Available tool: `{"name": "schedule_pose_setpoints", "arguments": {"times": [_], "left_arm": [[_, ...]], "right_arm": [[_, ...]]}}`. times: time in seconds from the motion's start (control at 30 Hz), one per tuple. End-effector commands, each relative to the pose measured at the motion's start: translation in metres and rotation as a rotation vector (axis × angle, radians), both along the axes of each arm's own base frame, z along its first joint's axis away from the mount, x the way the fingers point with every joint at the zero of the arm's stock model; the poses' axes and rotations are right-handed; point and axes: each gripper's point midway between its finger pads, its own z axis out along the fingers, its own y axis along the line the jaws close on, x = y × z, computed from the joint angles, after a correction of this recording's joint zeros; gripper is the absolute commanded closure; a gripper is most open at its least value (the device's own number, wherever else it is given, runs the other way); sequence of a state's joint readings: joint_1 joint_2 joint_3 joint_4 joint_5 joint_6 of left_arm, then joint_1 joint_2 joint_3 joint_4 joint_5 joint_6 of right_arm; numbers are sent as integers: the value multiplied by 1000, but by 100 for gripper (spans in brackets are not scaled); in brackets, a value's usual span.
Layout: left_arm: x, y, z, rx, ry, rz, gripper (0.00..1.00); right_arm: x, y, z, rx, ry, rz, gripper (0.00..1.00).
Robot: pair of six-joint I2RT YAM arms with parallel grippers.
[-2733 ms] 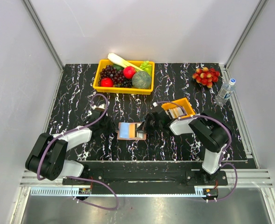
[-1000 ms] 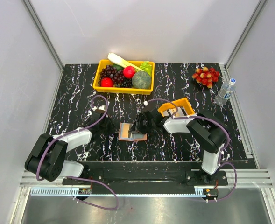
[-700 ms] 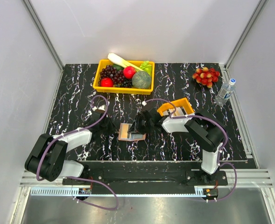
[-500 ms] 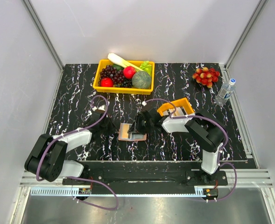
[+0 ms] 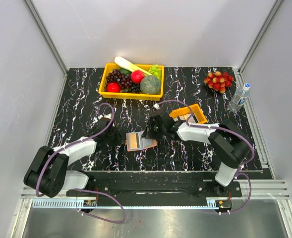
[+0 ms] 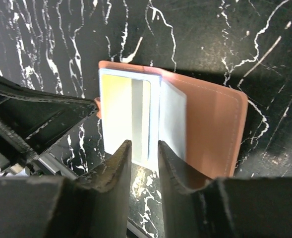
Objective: Put the credit cards into the card holder
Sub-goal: Insert the credit card into the card holder, then pick up the credit card from the storage box.
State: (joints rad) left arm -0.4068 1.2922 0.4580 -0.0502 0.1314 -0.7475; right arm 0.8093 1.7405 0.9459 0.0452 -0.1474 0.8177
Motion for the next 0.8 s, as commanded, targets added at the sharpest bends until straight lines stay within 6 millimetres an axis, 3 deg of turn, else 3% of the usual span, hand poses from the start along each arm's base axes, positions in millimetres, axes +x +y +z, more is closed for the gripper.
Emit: {"name": "schedule_pose_setpoints", "arguments": {"times": [0.0,0.13,0.2,0.37,0.5,0.67,0.77], "left_arm": [[5,-5,18,-9,-33,-32,84],[10,-4,30,-7,-66,-26,62],[13,-2,39,3,-91,-20,58],[20,-4,66,-24,-172,-25,36],[25,-19,80,-87,-207,-72,34],[31,-26,87,-98,-210,-98,34],[37,-29,94,-102,-225,-110,33]], "right_arm": [[5,-1,-9,-41,7,11,69],[4,-2,-15,-51,16,19,69],[4,-1,-13,-47,12,25,68],[2,-5,-17,-80,25,24,66],[4,-5,-12,-74,19,20,65],[16,-1,30,-5,-73,21,62],[25,-7,45,10,-98,2,61]]}}
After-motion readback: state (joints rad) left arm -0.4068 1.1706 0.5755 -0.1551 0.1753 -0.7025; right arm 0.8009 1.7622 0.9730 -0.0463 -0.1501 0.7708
